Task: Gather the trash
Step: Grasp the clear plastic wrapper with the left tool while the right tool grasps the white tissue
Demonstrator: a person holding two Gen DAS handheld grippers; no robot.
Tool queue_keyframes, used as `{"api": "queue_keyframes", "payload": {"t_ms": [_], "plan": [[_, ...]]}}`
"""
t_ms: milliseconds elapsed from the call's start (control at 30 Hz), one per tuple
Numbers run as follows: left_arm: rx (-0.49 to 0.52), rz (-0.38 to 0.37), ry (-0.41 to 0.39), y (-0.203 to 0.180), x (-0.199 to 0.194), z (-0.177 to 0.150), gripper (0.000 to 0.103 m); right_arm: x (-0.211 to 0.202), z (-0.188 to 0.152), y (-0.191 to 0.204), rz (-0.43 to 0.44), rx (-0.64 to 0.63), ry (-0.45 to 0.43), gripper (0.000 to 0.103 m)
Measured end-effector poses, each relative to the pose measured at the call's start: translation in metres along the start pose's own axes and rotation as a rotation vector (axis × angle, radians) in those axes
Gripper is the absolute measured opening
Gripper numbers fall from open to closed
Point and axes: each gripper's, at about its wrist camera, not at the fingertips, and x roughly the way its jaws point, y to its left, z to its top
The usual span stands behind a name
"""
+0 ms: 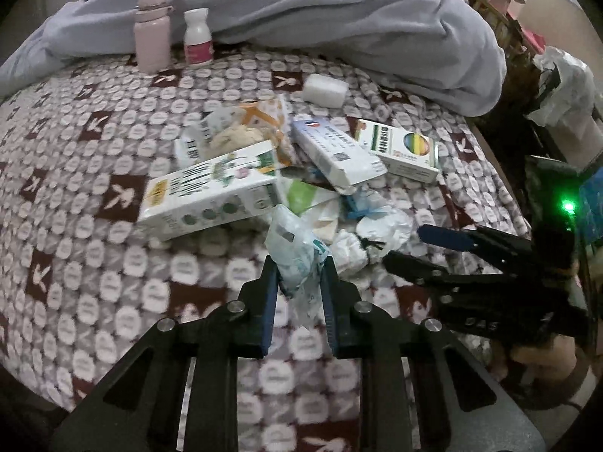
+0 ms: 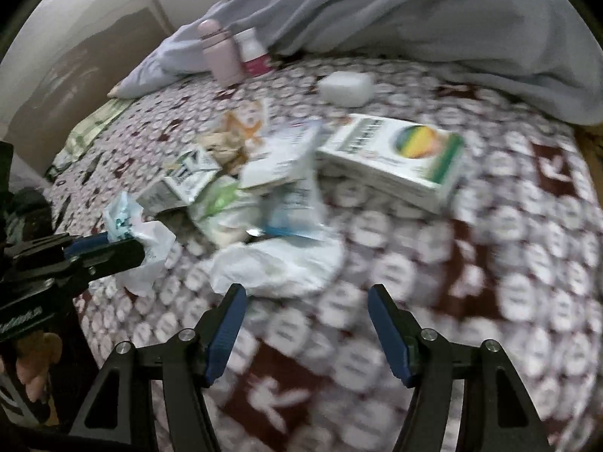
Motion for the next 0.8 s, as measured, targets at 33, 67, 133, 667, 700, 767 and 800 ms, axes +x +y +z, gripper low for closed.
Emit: {"api": "queue_keyframes", "payload": {"t_ms": [33,67,133,667,700,767,800], "plan": [[-0.004,0.002,0.001,0.002,0.0,0.0,0.019,0.004,0.001,0.004,0.01,-0.011,0.004,0.065],[-0.008,0.007,0.001,0.005,0.0,-0.001,0.019,0.01,0.003,0.009,0.026,-0.026,0.007,0.065],[-0.013,0.013,0.003,0.006,0.001,-0.003,0.019,0.019,0.005,0.016,0.038,-0.041,0.004,0.065],[0.039,-0.052,0.016,-0.039,0.011,-0.008,0.019,-0.04,-0.016,0.001,0.03,-0.013,-0.119,0.028],[0.042,-0.056,0.015,-0.043,0.012,-0.007,0.019,-0.044,-0.017,-0.001,0.023,-0.01,-0.124,0.028],[0.049,-0.062,0.015,-0.052,0.013,-0.006,0.019,-0.056,-0.021,-0.006,0.0,0.0,-0.144,0.028],[0.054,-0.064,0.014,-0.057,0.013,-0.006,0.019,-0.06,-0.023,-0.009,-0.005,0.005,-0.15,0.028]]}}
